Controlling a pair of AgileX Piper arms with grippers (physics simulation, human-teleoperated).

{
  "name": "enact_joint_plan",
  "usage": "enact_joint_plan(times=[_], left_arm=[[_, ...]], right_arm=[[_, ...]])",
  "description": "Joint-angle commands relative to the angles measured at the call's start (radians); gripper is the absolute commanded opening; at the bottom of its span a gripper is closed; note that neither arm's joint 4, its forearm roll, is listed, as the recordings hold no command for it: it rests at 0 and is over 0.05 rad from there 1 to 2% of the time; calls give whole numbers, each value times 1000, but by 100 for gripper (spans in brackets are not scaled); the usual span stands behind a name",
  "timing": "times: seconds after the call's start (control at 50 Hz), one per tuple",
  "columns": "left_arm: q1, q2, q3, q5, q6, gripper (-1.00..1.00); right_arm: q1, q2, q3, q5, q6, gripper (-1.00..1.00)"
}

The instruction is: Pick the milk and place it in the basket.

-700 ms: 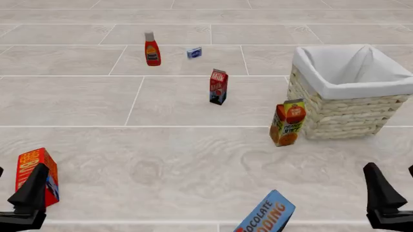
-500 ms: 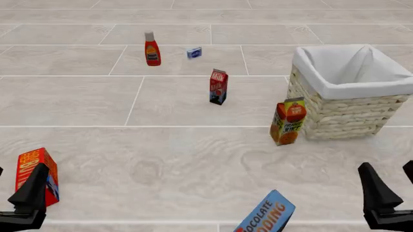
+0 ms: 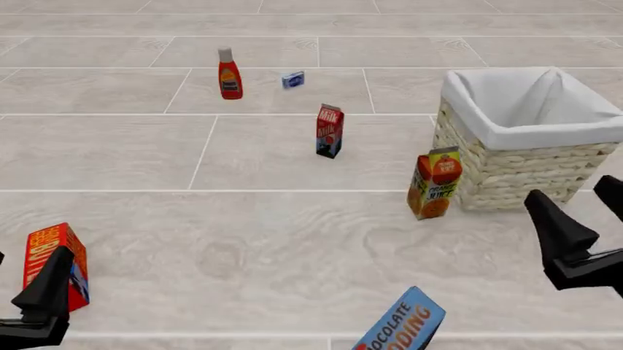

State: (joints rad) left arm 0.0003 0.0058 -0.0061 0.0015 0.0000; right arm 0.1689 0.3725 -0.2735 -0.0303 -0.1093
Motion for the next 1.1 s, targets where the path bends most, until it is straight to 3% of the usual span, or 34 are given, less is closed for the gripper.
enact_joint_plan(times=[0.02,0.24,0.3,0.4,0.44,0.48,0.52,0.92,1.04,1.1], left_arm=[[0,0,0,0,0,100],[0,2,-14,12,0,100],[0,2,-14,12,0,100],[0,2,-14,12,0,100],[0,2,-14,12,0,100],[0,2,-14,12,0,100],[0,2,-14,12,0,100],[0,2,-14,12,0,100],[0,2,-14,12,0,100],[0,2,-14,12,0,100]], right_arm=[[25,168,-212,50,-28,100],[80,422,-382,88,-77,100],[97,470,-416,101,-56,100],[101,582,-512,119,-83,100],[117,647,-570,153,-50,100],[99,697,-624,164,-72,100],[112,754,-689,197,-43,100],[166,1134,-1123,371,-16,100],[173,1274,-1287,463,-34,100],[146,1372,-1421,523,-40,100]])
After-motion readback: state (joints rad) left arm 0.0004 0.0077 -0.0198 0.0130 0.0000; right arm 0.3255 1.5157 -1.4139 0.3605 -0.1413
